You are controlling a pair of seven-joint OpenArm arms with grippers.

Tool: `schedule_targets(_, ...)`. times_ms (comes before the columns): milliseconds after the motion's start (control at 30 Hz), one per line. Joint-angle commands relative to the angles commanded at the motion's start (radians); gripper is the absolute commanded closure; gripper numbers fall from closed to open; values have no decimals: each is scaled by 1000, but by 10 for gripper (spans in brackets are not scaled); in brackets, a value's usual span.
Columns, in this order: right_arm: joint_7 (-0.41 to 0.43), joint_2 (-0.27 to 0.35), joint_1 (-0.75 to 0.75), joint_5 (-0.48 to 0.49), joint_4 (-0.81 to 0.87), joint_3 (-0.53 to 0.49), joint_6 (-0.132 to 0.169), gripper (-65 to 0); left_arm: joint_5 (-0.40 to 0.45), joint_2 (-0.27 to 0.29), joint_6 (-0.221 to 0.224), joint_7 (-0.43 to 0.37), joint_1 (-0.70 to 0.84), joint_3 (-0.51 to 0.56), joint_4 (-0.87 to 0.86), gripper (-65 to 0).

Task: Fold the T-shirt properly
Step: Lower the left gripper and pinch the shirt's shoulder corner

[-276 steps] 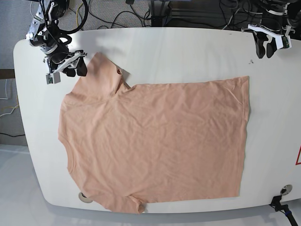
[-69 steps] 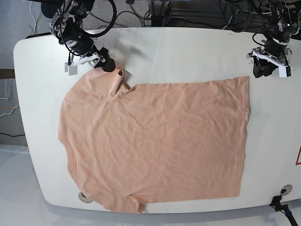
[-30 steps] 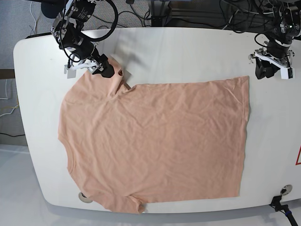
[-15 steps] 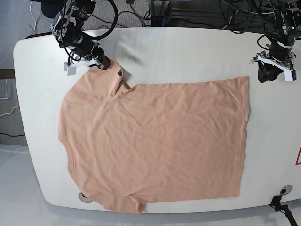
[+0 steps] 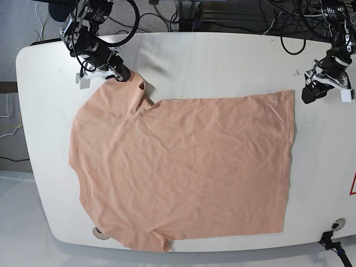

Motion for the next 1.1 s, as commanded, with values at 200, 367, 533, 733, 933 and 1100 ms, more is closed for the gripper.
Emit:
schedule_targets(200,0,0,3,0,-2,0,0,0,0,2,0,0,0,51,-77,-405)
schedule_targets(367,0,0,2,0,-3,0,0,0,-3,6,0,0,-34,92,-137,-403)
schedule_targets(533,0,0,-2,0,-2,0,0,0,-3,29,0,0,-51,101,-164,-403)
schedule_targets(733,0,0,-2,0,-2,0,0,0,-2,41,0,0,-55,167,-166,-403)
schedule_targets(933,0,0,-3,0,-3,0,0,0,-2,43,2,0,-84,186,-167,-403)
schedule_targets(1100,0,0,-3,0,-3,0,2,0,-2,43,3,0,-118,186,-175,-401)
